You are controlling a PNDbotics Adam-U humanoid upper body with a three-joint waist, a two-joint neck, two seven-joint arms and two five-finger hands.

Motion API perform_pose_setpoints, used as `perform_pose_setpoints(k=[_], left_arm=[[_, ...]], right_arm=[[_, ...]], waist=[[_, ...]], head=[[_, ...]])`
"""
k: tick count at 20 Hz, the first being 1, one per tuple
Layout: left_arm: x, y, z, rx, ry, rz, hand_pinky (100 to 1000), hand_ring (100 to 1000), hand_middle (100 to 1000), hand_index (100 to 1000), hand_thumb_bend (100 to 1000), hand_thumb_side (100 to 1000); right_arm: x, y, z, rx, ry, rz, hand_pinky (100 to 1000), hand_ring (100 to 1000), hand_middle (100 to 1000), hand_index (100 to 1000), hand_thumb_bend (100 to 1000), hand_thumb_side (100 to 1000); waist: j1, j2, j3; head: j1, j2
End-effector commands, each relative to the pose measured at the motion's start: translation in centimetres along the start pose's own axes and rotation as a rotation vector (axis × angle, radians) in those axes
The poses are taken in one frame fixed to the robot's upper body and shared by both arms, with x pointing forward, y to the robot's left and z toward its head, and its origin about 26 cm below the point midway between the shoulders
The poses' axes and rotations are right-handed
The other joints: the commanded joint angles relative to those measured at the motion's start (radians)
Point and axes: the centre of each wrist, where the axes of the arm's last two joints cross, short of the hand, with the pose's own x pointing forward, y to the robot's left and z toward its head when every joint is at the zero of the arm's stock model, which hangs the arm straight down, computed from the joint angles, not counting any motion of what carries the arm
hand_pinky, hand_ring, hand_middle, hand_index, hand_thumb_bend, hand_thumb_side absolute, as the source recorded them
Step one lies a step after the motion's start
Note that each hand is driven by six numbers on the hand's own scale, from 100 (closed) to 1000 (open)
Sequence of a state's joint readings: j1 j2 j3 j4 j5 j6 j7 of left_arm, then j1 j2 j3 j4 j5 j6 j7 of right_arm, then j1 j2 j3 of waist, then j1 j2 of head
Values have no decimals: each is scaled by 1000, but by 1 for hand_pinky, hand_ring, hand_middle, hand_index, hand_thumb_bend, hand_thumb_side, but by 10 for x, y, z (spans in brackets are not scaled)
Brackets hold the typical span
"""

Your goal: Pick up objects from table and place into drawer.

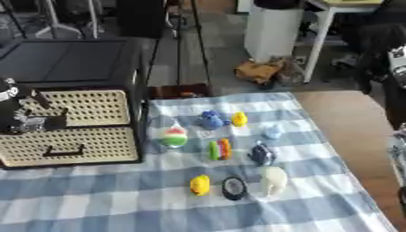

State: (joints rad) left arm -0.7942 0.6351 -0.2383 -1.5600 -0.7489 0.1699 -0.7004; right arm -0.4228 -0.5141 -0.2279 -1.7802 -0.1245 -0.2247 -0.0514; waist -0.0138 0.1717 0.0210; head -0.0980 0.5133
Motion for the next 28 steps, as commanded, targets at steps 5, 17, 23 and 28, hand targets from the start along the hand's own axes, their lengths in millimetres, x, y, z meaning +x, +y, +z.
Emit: perform_pose_setpoints(k=[5,17,23,28], left_arm=[[3,6,-4,2,-11,-17,100,100,100,771,843,1000],[1,0,-7,-41,43,-71,100,100,100,704,830,1000],[-1,-2,-7,-61,72,-91,100,100,100,654,837,1000],[-1,-4,-6,-76,81,-107,100,100,100,619,775,1000]], right_arm=[[5,-4,-6,1,-24,12,103,315,347,713,273,821],[5,-4,-6,0,-23,12,103,315,347,713,273,821],[5,-5,-6,0,-22,13,103,315,347,713,273,822],[5,-5,-6,0,-22,13,103,315,347,713,272,822]], waist=[[2,-14,-1],[2,-12,0],[1,-13,1],[1,-14,3]], head=[[0,1],[-4,3],[-6,3],[-9,3]])
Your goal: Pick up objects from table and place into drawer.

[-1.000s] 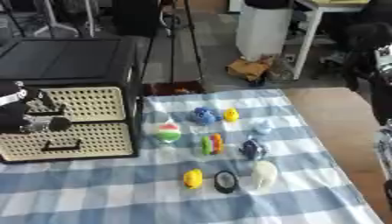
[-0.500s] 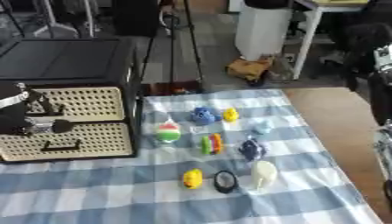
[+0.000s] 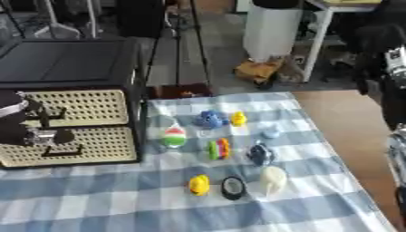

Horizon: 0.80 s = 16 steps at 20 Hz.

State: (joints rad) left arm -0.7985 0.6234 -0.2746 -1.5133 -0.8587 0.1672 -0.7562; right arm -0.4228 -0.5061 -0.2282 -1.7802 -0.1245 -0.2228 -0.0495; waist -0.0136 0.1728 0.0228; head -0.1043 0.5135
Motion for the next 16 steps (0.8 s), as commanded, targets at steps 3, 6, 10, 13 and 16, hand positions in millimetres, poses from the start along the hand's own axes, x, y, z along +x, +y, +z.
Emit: perform_pose_setpoints(k=[3,6,10,13,16], left_arm=[[-3,8,8,25,-9,-33,100,100,100,634,769,1000],[-3,9,11,51,-16,-36,100,100,100,642,761,1000],[2,22,25,123,-28,-59,100,100,100,652,749,1000],[3,29,34,163,-23,-77,100,100,100,670,749,1000],[3,33,40,190,-5,-92,100,100,100,693,750,1000]], right_arm=[[6,-6,-6,1,-25,21,103,315,347,713,271,822],[6,-7,-6,1,-25,21,103,316,347,713,269,821],[6,-7,-6,-1,-24,22,104,316,347,713,269,821],[6,-7,-6,-1,-23,23,104,316,347,713,270,821],[5,-7,-6,-2,-22,24,104,316,348,713,269,821]], waist=[[0,-16,3],[-1,-16,3],[0,-17,4],[1,-17,6],[1,-18,6]], head=[[-5,3],[-7,2],[-7,4],[-9,3],[-10,4]])
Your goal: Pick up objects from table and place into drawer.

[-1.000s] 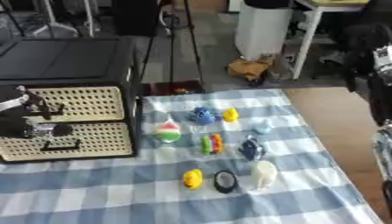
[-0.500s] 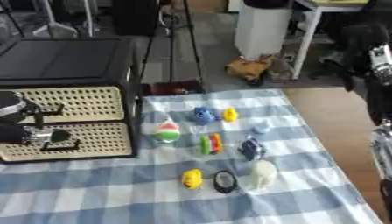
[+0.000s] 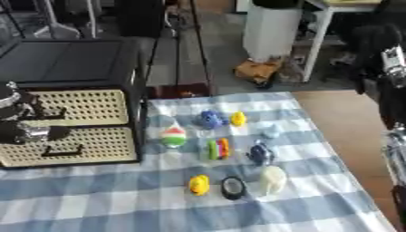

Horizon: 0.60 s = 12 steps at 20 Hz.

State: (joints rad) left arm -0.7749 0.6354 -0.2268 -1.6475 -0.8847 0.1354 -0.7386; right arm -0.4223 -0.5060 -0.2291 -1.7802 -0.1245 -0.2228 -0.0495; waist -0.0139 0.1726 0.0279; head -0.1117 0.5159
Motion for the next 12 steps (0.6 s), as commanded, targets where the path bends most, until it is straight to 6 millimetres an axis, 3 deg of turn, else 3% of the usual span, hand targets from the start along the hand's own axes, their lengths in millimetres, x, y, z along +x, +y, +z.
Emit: perform_pose_setpoints(k=[1,6,12], left_arm=[[-6,17,13,62,43,-42,100,100,100,695,749,1000],[-9,20,16,89,86,-58,100,100,100,727,753,1000],[-14,11,3,90,129,-38,100,100,100,740,753,1000]], right_arm=[[5,-7,-6,-2,-22,24,104,316,348,713,269,821],[5,-8,-6,-5,-22,24,104,316,348,713,269,821],[5,-7,-6,-3,-22,21,104,316,348,713,269,821]], waist=[[1,-18,0],[0,-19,-1],[-3,-18,-2]], head=[[-2,2],[-3,2],[-1,0]])
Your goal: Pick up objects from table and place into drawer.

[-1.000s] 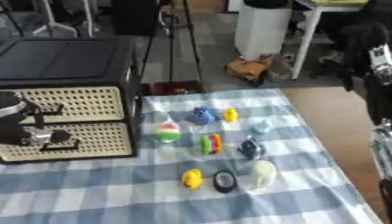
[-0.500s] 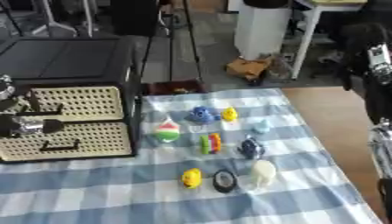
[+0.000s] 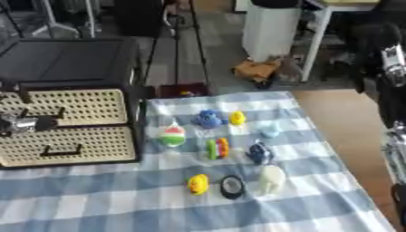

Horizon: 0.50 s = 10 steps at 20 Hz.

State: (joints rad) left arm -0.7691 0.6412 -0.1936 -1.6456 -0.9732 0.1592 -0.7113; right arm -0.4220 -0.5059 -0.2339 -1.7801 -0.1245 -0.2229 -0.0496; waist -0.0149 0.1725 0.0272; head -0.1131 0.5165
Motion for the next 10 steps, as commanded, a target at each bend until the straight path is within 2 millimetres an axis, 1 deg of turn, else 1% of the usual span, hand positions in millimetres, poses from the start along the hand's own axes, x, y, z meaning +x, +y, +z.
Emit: perform_pose_setpoints(k=[1,5,8,10], left_arm=[[-5,6,-4,35,30,3,100,100,100,740,753,1000],[-4,-1,-15,26,32,18,100,100,100,739,752,1000],[-2,-5,-20,20,25,24,100,100,100,739,752,1000],[-1,-6,-23,21,19,27,100,100,100,741,752,1000]], right_arm=[[5,-6,-6,1,-22,19,104,316,348,713,269,821],[4,-6,-5,1,-21,17,104,316,347,714,269,820],[4,-5,-5,1,-21,15,104,316,347,713,270,820],[4,-5,-5,1,-22,14,104,316,347,714,270,820]], waist=[[-3,-18,-2],[-6,-15,-5],[-8,-13,-5],[-8,-12,-5]], head=[[1,0],[16,1],[34,0],[37,1]])
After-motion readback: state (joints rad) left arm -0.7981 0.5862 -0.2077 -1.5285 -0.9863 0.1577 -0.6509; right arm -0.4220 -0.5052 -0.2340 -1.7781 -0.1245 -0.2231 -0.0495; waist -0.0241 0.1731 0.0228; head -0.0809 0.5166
